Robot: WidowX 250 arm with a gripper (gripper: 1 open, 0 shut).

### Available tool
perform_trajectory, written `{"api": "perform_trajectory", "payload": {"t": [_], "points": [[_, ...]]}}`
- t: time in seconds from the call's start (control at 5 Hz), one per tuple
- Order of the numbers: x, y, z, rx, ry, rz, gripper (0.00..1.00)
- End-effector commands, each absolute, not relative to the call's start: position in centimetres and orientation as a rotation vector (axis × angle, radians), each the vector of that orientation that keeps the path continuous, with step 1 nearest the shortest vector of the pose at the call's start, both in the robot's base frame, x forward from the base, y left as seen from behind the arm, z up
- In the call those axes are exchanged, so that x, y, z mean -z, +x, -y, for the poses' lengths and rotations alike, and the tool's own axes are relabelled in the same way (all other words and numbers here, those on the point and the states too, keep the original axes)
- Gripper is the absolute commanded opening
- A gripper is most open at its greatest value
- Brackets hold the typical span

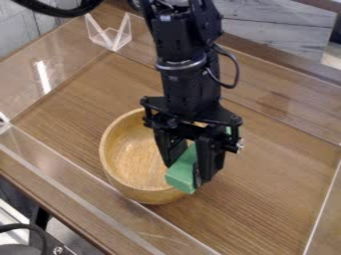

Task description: Put the green block in the brown bowl

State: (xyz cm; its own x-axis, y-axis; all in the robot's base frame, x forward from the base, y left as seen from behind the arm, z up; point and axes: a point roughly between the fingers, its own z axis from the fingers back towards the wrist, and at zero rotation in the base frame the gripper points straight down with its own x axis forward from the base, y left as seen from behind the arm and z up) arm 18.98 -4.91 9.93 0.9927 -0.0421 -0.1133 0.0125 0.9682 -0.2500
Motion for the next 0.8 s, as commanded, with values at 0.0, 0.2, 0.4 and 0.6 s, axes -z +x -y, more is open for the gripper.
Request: {"api": "perform_trajectory", "payload": {"t": [0.0, 0.2, 0.4, 0.6], "points": [[-10.71, 19.95, 4.91, 0.033, -0.263, -0.074, 0.0], [-10.62, 20.09, 4.87, 0.033, -0.267, -0.072, 0.0], [-10.53, 20.23, 4.84, 0.033, -0.27, -0.07, 0.0], [-10.44, 20.36, 4.8, 0.033, -0.273, -0.068, 0.0]]}}
